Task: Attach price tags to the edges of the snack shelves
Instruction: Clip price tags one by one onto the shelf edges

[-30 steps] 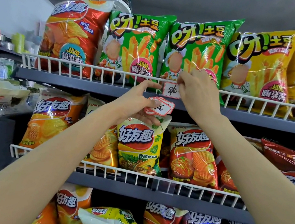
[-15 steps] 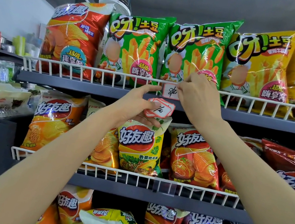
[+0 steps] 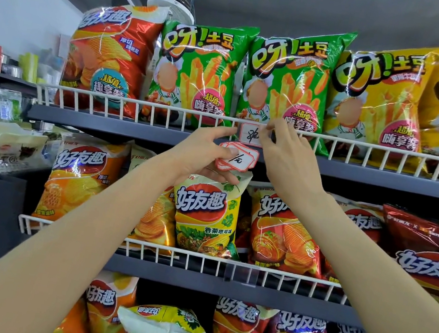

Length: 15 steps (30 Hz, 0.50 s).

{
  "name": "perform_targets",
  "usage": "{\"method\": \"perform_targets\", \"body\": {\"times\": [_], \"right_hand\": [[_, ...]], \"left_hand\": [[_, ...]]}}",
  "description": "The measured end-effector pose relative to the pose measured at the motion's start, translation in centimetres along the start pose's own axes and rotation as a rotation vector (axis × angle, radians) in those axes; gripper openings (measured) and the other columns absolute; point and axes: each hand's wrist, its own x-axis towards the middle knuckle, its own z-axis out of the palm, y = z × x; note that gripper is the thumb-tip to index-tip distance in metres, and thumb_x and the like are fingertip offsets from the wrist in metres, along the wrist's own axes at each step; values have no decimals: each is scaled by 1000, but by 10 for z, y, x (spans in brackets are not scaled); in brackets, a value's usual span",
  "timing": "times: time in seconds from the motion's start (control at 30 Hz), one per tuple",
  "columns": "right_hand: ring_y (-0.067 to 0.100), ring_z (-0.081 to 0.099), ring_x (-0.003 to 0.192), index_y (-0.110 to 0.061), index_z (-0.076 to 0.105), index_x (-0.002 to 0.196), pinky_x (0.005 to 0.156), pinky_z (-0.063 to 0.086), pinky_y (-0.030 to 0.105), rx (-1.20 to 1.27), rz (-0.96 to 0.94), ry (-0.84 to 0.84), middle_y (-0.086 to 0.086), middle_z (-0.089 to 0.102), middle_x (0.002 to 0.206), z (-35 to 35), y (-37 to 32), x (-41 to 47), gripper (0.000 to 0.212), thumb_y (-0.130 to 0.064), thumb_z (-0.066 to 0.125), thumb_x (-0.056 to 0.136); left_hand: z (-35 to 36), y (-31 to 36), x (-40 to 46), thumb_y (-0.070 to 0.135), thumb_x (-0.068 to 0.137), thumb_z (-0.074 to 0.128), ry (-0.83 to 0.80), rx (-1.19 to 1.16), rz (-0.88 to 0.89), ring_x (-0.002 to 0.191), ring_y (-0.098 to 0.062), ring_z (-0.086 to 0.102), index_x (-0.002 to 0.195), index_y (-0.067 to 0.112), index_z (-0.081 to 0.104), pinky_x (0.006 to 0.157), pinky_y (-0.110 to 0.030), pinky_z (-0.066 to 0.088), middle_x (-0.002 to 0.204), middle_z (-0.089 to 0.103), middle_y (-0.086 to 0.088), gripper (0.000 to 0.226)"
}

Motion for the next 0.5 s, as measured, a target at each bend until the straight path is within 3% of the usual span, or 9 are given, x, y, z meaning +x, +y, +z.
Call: {"method": "perform_targets", "body": {"times": [0.13, 0.2, 0.27, 0.37, 0.5], "right_hand": [[31, 48, 112, -3, 46, 131, 79, 44, 40, 173, 54, 2, 15, 43, 131, 3, 2, -1, 45, 3, 51, 87], [25, 47, 116, -9, 47, 134, 87, 44, 35, 449, 182, -4, 9, 43, 133, 0, 0, 0, 40, -4, 45, 94], [20, 48, 118, -13, 50, 132, 93, 38, 26, 821, 346, -56, 5, 51, 130, -10, -4, 1, 35, -16, 43, 98], [11, 56, 92, -16, 60, 116, 80, 43, 22, 1064, 432, -72, -3, 62, 97, -26, -11, -7, 30, -32, 57, 91], [5, 49, 65, -13, 60, 92, 64, 41, 19, 1092, 484, -45, -11, 54, 70, -28, -26, -30, 30, -37, 71, 78]], "left_hand": [[4, 1, -1, 10, 95, 50, 109, 6, 40, 56, -16, 70, 130, 14, 47, 51, -23, 57, 88, 69, -9, 34], [6, 0, -2, 10, 96, 49, 152, -22, 61, 60, -17, 71, 122, 9, 51, 55, -24, 58, 88, 70, -11, 27], [9, -1, -3, 11, 95, 51, 194, 1, 87, 74, -23, 72, 118, 8, 53, 68, -31, 60, 97, 70, -15, 23], [17, -4, -10, 13, 93, 55, 233, 53, 139, 86, -24, 69, 113, 11, 56, 81, -39, 58, 104, 68, -14, 20], [27, -17, -29, 9, 92, 55, 236, 19, 159, 79, -18, 69, 111, 10, 57, 68, -28, 60, 99, 68, -10, 19]]}}
